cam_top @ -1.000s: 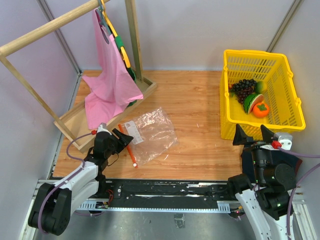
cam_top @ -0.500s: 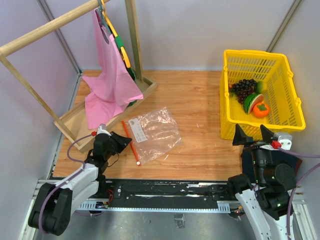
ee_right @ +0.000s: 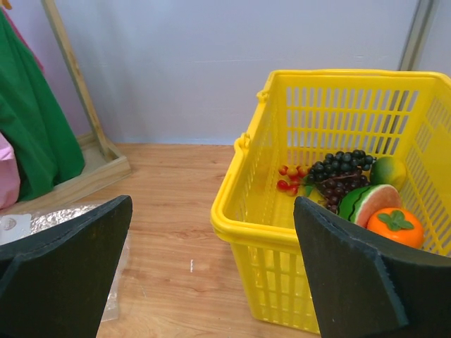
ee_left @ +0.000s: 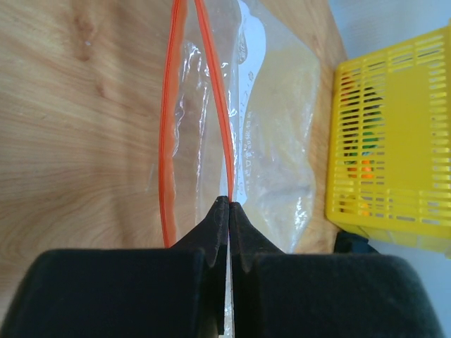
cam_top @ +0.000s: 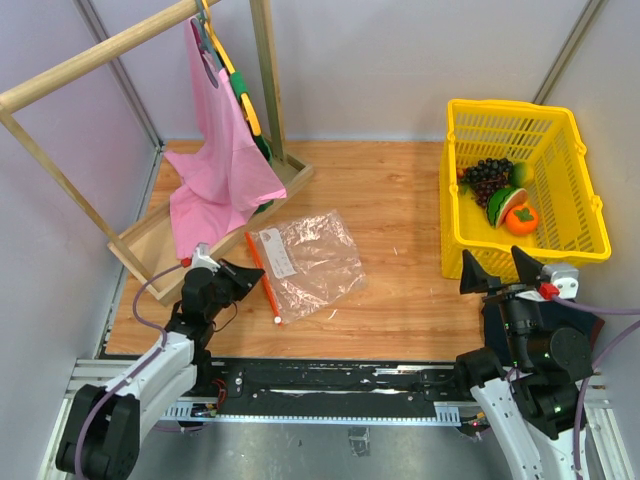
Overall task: Place the food in the zip-top bag and seal the zipper
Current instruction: Pick up the zipper food storage bag at the center of the board, then open the zipper of the food storage bag.
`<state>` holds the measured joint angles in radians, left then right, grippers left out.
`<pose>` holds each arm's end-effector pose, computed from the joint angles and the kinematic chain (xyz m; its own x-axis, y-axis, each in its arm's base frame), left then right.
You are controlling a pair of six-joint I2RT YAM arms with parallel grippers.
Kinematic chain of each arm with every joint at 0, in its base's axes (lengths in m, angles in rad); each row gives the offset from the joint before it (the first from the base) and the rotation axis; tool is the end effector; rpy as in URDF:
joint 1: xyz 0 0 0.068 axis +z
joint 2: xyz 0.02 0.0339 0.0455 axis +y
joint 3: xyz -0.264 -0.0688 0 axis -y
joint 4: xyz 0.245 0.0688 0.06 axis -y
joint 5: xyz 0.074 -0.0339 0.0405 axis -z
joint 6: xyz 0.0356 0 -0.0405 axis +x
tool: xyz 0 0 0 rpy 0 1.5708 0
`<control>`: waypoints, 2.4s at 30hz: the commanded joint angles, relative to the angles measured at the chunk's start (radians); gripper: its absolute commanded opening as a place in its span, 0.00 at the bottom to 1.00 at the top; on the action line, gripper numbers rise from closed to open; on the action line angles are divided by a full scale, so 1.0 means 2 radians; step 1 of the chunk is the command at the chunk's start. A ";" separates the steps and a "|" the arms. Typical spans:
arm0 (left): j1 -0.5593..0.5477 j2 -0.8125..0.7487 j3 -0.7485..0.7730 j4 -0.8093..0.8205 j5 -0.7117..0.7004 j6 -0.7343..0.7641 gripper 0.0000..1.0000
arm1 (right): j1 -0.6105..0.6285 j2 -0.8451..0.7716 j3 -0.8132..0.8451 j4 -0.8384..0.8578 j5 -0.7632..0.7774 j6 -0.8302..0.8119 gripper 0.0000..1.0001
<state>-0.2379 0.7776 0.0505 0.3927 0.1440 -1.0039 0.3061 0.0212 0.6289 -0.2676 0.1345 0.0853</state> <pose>0.1523 -0.0422 0.1448 -0.4792 -0.7428 -0.4675 -0.0731 0.5646 -0.8221 0.0262 0.0033 0.3447 0.3017 0.1839 -0.9355 -0.2045 0.9709 0.1249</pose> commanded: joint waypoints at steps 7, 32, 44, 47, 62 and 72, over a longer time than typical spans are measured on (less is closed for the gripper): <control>0.003 -0.082 0.077 -0.075 0.022 0.012 0.00 | 0.012 0.077 0.038 0.034 -0.105 0.020 0.98; -0.156 0.013 0.255 -0.114 -0.065 0.006 0.00 | 0.185 0.387 0.137 0.062 -0.141 0.024 0.97; -0.282 0.079 0.271 -0.066 -0.198 -0.010 0.00 | 0.340 0.442 0.144 0.056 0.059 0.046 0.92; -0.302 0.089 0.271 -0.056 -0.223 -0.016 0.00 | 0.369 0.461 0.144 0.059 0.103 0.053 0.90; -0.356 0.126 0.282 -0.035 -0.278 -0.028 0.00 | 0.404 0.543 0.137 0.090 0.133 0.079 0.79; -0.373 0.127 0.278 -0.033 -0.297 -0.031 0.00 | 0.411 0.574 0.139 0.067 0.225 0.063 0.62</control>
<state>-0.9684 1.0378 0.5835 0.2901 -0.3965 -1.0569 1.1088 1.1599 0.8890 -0.1207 0.4603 0.2260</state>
